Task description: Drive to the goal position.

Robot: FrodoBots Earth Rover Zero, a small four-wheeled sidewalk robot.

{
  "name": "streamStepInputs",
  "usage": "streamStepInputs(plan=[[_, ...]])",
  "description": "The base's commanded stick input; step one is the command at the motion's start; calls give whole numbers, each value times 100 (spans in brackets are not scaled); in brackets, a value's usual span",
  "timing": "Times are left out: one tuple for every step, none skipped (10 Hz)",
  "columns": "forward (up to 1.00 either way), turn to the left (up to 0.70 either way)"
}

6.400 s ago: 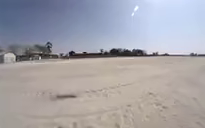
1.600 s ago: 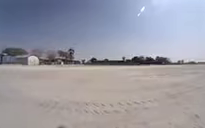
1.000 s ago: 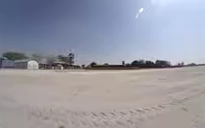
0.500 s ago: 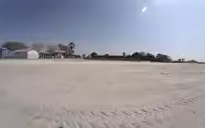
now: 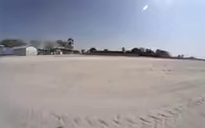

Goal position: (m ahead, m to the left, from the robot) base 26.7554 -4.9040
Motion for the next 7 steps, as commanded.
streamStepInputs(plan=[[45, 0], [45, 0], [45, 0], [45, 0], [45, 0], [45, 0], [45, 0]])
